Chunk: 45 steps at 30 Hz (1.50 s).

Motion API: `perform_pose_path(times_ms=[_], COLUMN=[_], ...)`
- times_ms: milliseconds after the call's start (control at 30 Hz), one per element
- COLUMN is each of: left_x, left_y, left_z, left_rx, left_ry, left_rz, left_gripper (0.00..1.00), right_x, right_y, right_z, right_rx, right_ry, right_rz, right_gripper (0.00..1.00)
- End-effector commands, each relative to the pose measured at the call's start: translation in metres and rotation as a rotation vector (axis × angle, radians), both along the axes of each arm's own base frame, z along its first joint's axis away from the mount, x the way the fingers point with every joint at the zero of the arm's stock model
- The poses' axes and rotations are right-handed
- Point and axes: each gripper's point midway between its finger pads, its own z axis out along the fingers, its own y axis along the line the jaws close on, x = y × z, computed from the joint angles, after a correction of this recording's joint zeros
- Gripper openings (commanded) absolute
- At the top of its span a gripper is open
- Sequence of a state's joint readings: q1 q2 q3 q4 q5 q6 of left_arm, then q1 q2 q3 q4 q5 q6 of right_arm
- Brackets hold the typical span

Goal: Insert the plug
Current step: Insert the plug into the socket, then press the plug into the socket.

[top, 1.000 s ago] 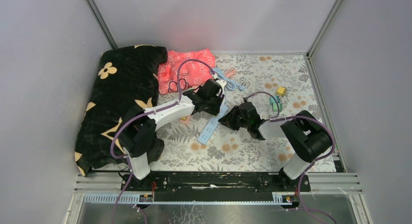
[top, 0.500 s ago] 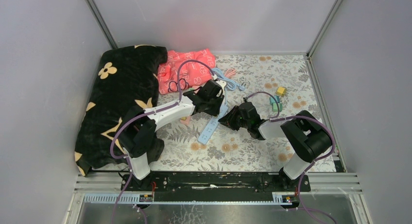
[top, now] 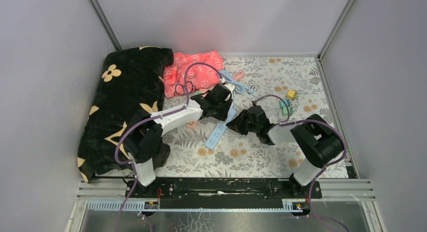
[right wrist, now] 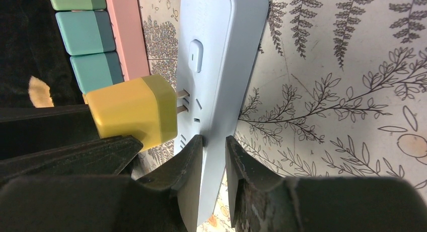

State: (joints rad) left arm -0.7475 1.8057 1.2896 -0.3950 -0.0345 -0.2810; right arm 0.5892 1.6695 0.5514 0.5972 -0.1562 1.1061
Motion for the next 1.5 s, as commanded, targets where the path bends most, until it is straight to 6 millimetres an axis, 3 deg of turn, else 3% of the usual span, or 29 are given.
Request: perform_pose_path(times_ms=[0, 600, 967, 1467], left_x=[-0.012, -0.021, -0.032, -0.048], left_y=[0.012, 0.014, 0.024, 0.04], left_z=[-0.026, -0.049, -0.082, -0.081], left_rx=[0.112, 0.164, 0.177, 0.126], left_ry=[0.042, 0.091, 0.197, 0.193], left_rz=[0.013, -0.005, 0.013, 0.072], left_gripper=[0.0, 0.0, 0.0, 0.0], right_x=[-0.002, -0.002, -0.005, -0.004], right_y=[-0.008, -0.006, -0.007, -0.008], right_z=[-0.015, -0.015, -0.018, -0.014], right_rx=[-0.042, -0.041, -0.048, -0.052], right_ry=[0.024, 0.026, 0.033, 0.019], right_rz=[-0.015, -0.001, 0.001, 0.0], right_gripper=[0.29, 0.29, 0.29, 0.28])
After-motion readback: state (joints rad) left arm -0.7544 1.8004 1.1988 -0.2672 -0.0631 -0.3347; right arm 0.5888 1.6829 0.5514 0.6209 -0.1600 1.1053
